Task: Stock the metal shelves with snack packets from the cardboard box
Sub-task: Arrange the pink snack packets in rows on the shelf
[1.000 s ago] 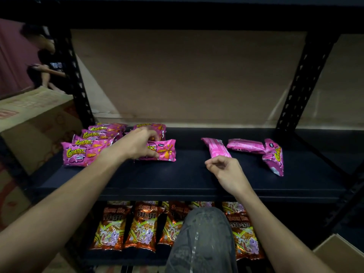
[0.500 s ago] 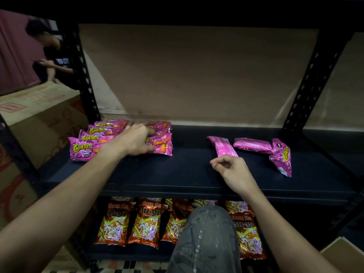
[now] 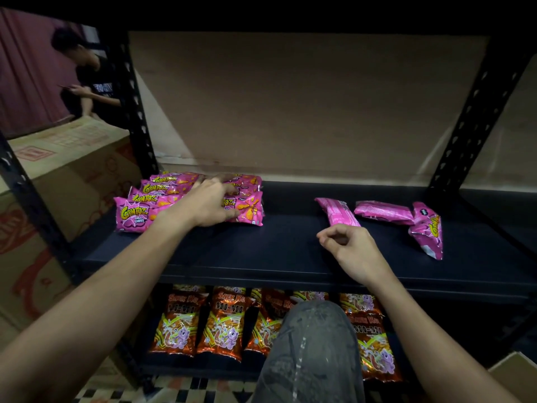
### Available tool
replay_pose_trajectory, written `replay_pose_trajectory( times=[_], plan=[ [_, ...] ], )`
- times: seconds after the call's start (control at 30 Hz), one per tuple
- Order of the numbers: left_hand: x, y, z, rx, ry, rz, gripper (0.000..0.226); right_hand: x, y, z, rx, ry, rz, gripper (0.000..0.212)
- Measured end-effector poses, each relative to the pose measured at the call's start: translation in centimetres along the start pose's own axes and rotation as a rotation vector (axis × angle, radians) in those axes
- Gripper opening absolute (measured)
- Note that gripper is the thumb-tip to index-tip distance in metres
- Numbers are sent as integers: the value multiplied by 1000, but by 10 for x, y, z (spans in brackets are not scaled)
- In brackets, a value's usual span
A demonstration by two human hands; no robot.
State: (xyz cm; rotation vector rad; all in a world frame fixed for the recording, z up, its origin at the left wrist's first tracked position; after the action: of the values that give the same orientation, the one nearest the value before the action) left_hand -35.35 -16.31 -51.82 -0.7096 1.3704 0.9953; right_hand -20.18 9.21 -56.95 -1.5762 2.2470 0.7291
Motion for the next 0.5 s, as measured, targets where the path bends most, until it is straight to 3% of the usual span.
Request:
replay_pose_trajectory(
  times=[0.23, 0.5],
  plan=[
    [-11, -17, 33, 119, -162, 161, 56, -24, 3, -14, -91, -260, 255, 10],
    [8, -35, 75, 265, -364, 164, 41, -17, 11, 8, 75, -597, 178, 62]
  ],
)
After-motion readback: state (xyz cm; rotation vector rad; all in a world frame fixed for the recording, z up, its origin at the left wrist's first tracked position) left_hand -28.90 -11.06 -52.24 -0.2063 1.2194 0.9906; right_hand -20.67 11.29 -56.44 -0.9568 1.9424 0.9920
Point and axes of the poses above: each hand's wrist, its own y-axis towards the middle knuckle, its own x-axis out of the palm, z = x × y, the point moved 6 cm from there along y, towards the middle knuckle, and after that the axes turned 3 degrees about -x, right-handed, at the moved point
